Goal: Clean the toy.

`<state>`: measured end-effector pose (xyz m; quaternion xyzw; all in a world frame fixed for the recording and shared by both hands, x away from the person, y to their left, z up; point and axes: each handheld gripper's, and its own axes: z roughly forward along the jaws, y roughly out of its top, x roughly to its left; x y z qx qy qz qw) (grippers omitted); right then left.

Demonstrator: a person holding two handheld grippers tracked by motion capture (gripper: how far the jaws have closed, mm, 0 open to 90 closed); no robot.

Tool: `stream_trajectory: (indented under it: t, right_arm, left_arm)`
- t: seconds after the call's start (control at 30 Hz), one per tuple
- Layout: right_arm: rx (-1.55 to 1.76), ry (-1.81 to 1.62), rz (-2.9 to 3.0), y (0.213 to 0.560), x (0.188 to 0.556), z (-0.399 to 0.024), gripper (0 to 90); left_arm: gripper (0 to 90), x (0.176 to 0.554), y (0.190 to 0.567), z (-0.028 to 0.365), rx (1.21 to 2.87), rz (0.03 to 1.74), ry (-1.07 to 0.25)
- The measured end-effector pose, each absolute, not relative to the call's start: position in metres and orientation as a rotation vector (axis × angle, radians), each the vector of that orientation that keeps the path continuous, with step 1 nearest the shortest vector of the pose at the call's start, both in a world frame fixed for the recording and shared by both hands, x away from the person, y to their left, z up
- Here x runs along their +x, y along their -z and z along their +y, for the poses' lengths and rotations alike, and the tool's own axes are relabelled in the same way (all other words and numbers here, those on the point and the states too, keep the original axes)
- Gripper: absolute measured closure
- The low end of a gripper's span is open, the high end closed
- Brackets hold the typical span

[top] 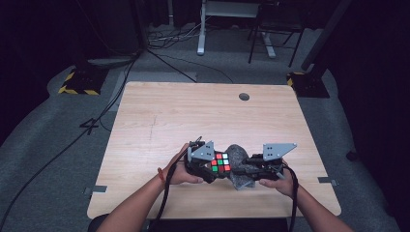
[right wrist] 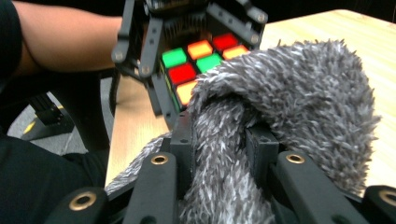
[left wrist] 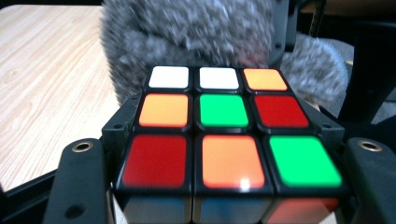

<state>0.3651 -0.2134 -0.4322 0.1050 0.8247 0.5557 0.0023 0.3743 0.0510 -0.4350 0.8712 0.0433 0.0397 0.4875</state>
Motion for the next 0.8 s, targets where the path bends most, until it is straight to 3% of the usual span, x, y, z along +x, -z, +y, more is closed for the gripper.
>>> stream_trajectory:
  t: [0.4,0.8]
  right_arm:
    - [0.273,-1.750,2.581,0.426,0.360,-0.205,70.1]
    - [0.405,-1.542,2.706,0.448,0.373,-0.211,70.2]
  left_arm:
    - [33.1,0.368,0.443,0.037,2.239,0.058,-0.174]
    - [33.5,0.371,0.423,0.058,2.072,0.113,-0.152]
